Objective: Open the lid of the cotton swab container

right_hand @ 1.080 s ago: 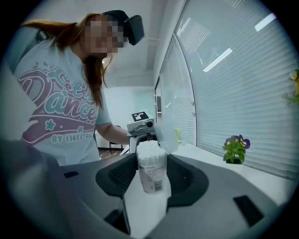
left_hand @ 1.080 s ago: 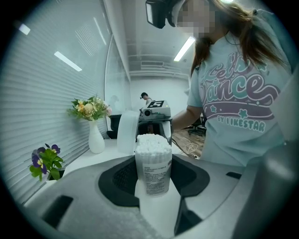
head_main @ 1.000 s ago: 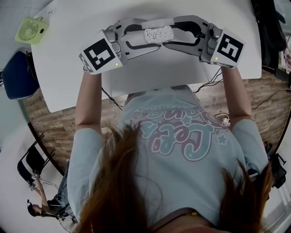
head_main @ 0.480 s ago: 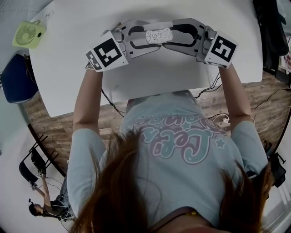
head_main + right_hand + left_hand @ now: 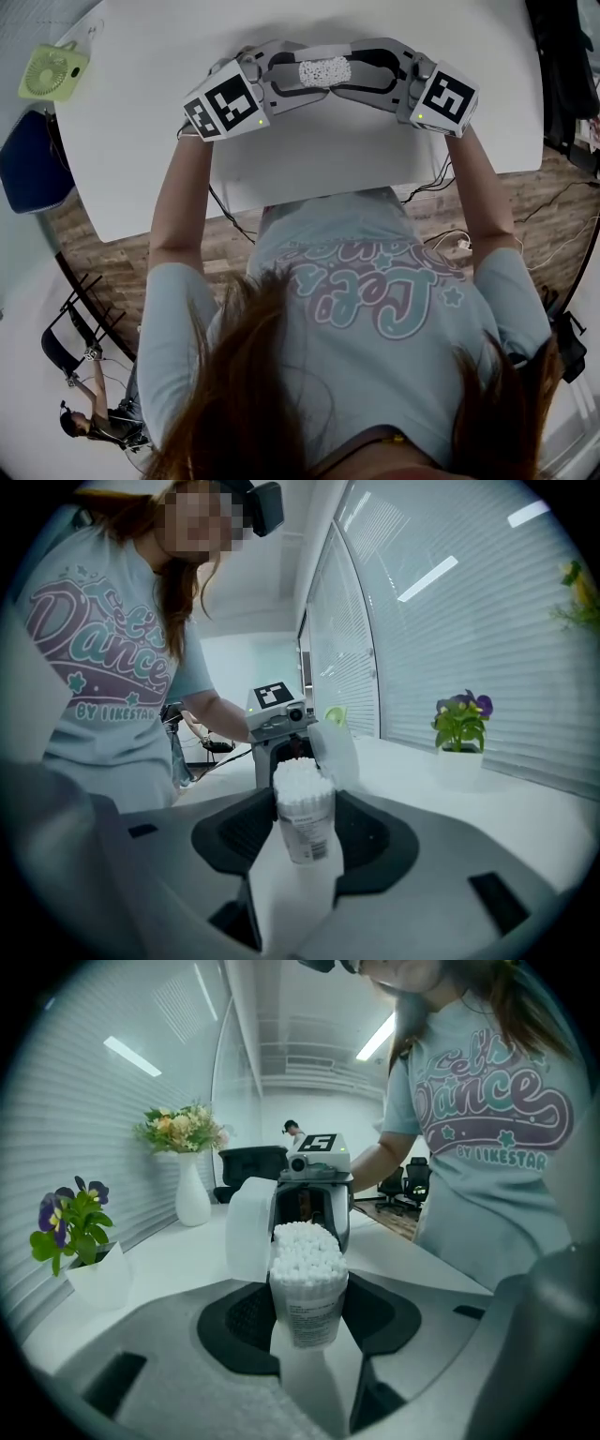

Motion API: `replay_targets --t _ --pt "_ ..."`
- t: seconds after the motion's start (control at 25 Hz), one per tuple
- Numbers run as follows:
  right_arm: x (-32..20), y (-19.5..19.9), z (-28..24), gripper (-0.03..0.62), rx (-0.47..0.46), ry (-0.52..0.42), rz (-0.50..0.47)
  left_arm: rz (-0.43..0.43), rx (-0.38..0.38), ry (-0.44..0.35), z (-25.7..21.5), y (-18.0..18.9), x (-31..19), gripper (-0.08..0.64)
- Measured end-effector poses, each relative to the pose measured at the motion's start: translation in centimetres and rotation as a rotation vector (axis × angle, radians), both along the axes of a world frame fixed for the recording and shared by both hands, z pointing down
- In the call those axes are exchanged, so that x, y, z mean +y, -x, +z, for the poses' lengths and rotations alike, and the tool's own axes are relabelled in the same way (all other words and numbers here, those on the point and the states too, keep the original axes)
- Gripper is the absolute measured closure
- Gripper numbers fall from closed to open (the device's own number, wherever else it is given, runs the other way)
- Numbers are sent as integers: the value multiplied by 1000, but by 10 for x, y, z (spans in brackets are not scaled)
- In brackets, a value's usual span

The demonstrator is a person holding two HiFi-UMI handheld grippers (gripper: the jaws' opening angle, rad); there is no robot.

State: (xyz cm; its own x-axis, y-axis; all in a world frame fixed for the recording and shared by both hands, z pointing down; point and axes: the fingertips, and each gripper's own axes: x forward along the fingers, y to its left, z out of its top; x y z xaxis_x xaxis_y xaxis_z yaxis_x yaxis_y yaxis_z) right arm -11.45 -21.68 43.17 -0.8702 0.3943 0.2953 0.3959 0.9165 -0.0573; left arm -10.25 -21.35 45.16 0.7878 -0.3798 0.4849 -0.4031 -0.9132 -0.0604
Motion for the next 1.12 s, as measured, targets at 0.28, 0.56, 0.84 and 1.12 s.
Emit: replay_targets --t 0.28,0.56,0.84,1.12 --pt "-1 1 10 385 25 3 17 0 -19 20 10 2 -1 371" --pt "-3 1 16 383 44 13 22 -10 -24 46 17 0 -2 371" --pt "-2 3 17 376 71 19 53 -57 -2 92 16 1 -2 371" --pt "-5 3 20 344 82 13 115 -200 26 57 13 11 -6 337"
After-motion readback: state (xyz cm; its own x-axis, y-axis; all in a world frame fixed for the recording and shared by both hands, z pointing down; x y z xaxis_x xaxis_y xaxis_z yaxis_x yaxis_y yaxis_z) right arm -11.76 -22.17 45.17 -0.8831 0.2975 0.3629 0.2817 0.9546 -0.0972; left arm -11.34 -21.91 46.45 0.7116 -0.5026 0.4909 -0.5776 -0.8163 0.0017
